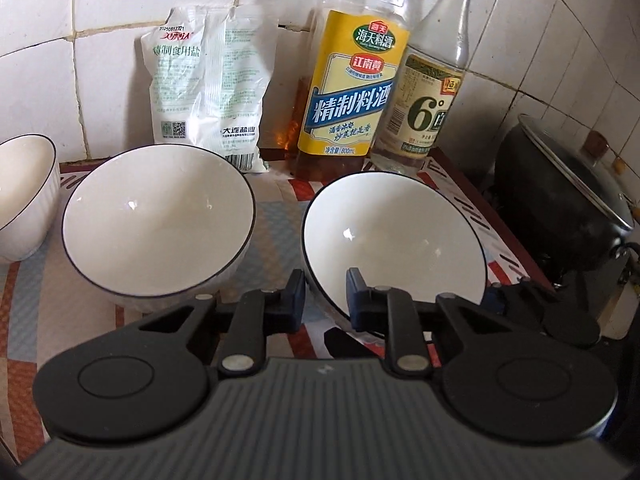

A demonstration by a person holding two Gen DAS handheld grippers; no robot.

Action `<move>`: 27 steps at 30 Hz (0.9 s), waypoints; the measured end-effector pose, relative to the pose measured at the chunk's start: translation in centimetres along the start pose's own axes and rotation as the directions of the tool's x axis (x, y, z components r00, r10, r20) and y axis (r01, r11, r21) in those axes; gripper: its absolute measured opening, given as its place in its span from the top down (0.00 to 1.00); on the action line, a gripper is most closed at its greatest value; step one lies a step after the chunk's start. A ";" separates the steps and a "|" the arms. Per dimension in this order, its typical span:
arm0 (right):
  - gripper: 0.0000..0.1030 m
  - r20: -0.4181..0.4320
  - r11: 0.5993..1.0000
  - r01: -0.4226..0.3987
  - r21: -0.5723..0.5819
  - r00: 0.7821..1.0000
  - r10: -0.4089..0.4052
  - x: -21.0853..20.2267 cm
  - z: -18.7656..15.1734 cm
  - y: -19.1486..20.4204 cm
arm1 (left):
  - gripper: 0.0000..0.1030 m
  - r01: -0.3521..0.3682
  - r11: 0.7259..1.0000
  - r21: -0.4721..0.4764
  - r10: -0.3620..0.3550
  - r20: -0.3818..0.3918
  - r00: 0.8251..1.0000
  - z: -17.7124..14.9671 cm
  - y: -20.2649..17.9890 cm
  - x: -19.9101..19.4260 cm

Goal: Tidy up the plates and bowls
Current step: 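Move both grippers to a white ribbed bowl rim and close on it, then lift the white bowl with both grippers and carry it over another white bowl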

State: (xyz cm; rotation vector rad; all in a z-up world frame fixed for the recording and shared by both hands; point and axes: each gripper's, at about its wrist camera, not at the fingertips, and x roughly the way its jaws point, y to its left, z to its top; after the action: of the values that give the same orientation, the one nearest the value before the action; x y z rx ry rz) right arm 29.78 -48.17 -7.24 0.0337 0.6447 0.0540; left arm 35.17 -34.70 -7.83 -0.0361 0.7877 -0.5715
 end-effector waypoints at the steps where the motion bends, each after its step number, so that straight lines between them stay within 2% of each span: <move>1: 0.07 -0.001 1.000 0.001 -0.001 1.000 -0.001 -0.1 -0.1 0.1 | 0.81 0.002 1.000 -0.001 -0.002 -0.001 1.000 -0.2 0.0 -0.2; 12: 0.07 -0.018 1.000 -0.021 -0.008 1.000 0.021 -4.0 -1.6 2.7 | 0.81 0.002 0.995 0.095 0.002 -0.038 0.999 -2.7 -0.5 -4.8; 17: 0.07 -0.026 0.998 -0.058 -0.002 0.998 0.058 -6.4 -2.6 4.7 | 0.81 0.003 0.991 0.137 0.005 -0.056 0.998 -4.4 0.3 -7.5; 22: 0.07 -0.035 0.995 -0.096 0.005 0.995 0.096 -7.9 -3.5 6.8 | 0.81 -0.034 0.983 0.183 0.046 -0.061 0.997 -6.0 1.0 -9.8; 27: 0.07 -0.059 0.991 -0.134 0.009 0.989 0.134 -8.9 -4.1 8.6 | 0.81 -0.013 0.982 0.187 0.033 -0.104 0.994 -6.9 2.5 -11.6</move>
State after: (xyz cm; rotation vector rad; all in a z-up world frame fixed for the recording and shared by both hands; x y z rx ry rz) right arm 19.90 -40.04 -4.78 0.0807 0.7013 0.1838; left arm 25.11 -25.60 -5.65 0.1770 0.8346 -0.6269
